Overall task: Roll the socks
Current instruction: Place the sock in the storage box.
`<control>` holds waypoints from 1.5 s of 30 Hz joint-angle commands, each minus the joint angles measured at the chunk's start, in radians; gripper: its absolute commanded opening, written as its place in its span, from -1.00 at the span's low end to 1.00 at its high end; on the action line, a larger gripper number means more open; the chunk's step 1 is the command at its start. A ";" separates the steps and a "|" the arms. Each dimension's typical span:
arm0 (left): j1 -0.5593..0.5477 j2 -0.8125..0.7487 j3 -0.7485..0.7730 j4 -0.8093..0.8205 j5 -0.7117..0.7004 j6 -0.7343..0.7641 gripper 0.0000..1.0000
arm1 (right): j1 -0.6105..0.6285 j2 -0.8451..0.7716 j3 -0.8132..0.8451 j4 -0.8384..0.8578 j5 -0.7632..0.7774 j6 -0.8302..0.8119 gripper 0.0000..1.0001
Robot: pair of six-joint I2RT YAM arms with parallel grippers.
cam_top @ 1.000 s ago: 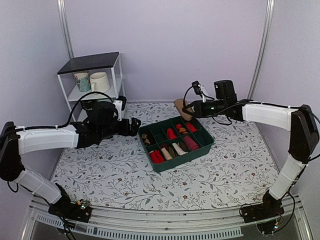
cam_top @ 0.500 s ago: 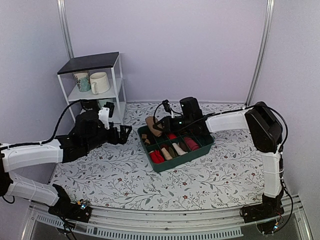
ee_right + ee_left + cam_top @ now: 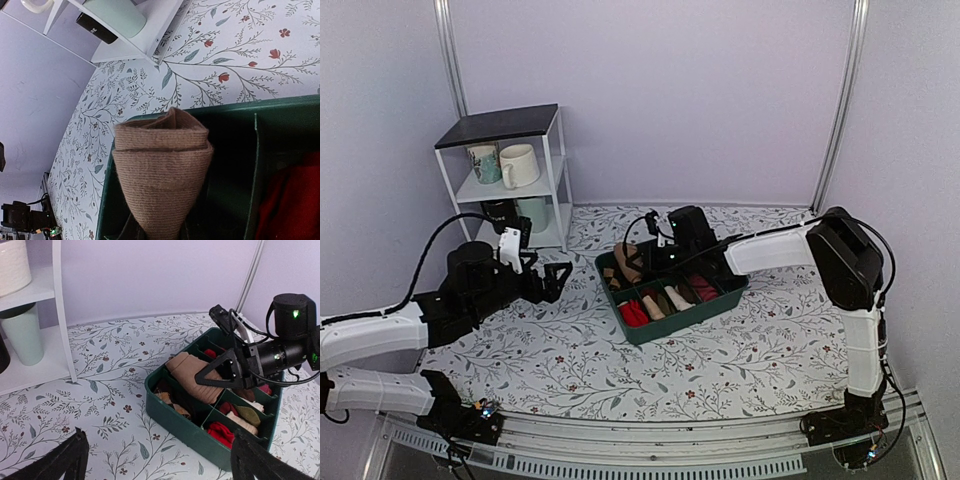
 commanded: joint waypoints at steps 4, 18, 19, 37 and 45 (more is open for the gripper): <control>-0.010 -0.011 -0.024 0.048 0.036 0.031 0.99 | 0.002 0.032 0.113 -0.274 0.124 -0.049 -0.94; -0.010 0.003 -0.044 0.082 0.043 0.039 0.99 | 0.061 0.128 0.264 -0.636 0.254 -0.203 -0.93; -0.010 0.009 -0.043 0.085 0.048 0.037 0.99 | 0.072 0.154 0.304 -0.668 0.269 -0.212 -0.93; -0.009 0.019 -0.027 0.052 0.056 0.061 0.99 | 0.081 0.279 0.401 -0.851 0.301 -0.229 -0.43; -0.008 0.021 -0.032 0.049 0.041 0.073 0.99 | 0.078 0.229 0.433 -0.829 0.320 -0.245 -0.07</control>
